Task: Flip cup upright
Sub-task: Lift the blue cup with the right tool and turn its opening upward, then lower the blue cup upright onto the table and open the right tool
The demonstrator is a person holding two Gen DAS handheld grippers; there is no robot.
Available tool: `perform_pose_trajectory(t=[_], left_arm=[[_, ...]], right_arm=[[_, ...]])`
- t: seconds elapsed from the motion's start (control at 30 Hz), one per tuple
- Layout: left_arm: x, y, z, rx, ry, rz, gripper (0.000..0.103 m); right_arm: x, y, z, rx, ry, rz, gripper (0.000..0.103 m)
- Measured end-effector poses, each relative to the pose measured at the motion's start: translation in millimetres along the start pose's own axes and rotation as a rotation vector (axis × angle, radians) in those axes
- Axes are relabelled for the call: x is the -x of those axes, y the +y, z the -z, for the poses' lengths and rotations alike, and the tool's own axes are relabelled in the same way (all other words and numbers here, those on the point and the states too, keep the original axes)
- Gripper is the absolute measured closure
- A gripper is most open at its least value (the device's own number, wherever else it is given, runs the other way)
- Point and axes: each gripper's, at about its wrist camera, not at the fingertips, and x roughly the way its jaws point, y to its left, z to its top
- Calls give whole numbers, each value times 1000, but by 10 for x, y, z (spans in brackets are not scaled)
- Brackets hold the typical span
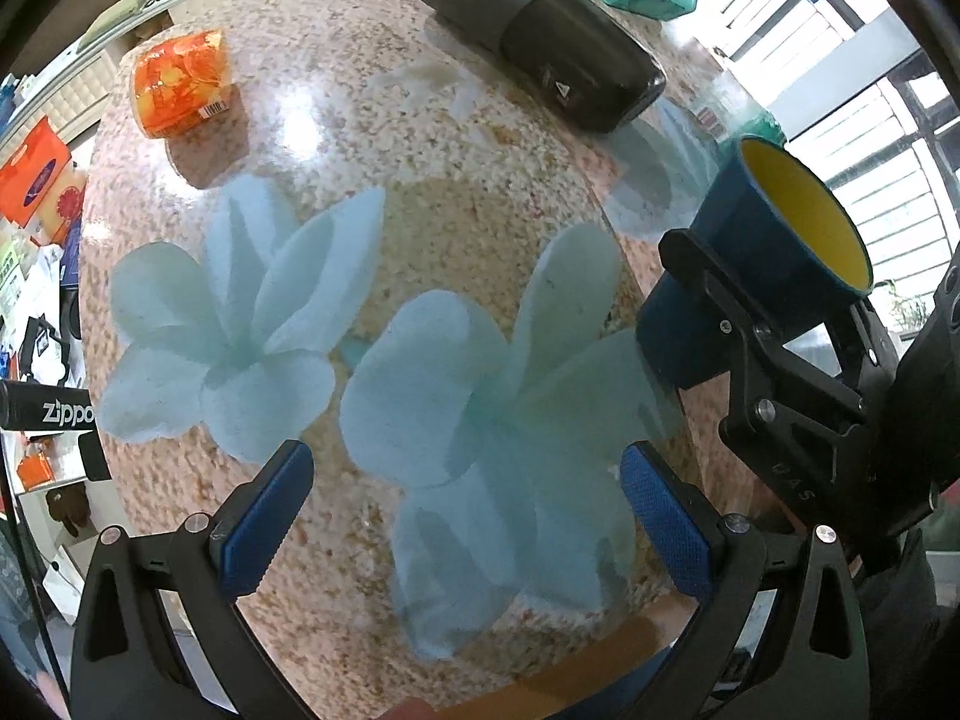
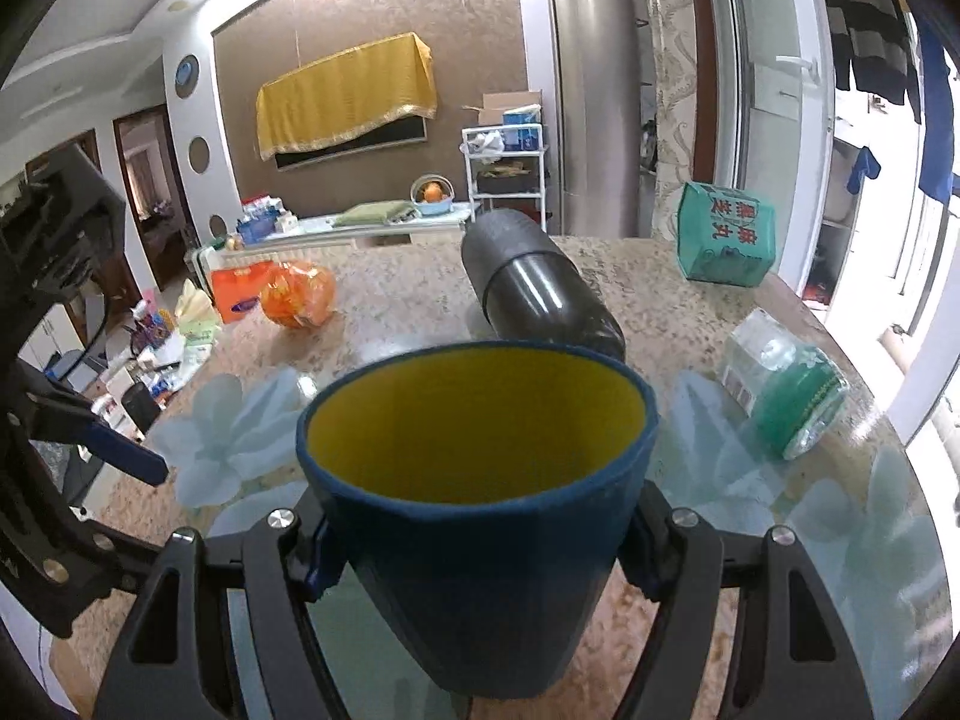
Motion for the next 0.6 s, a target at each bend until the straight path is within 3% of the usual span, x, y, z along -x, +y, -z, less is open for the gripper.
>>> perform_pose_trajectory(t=[0.43,0.6], left_arm=[[-46,18,98,-2,12,1,0],[19,66,131,1,5,12,0]], right_arm=[[-7,65,75,-3,43,12,32],[51,104,-17,-7,68,10,1]])
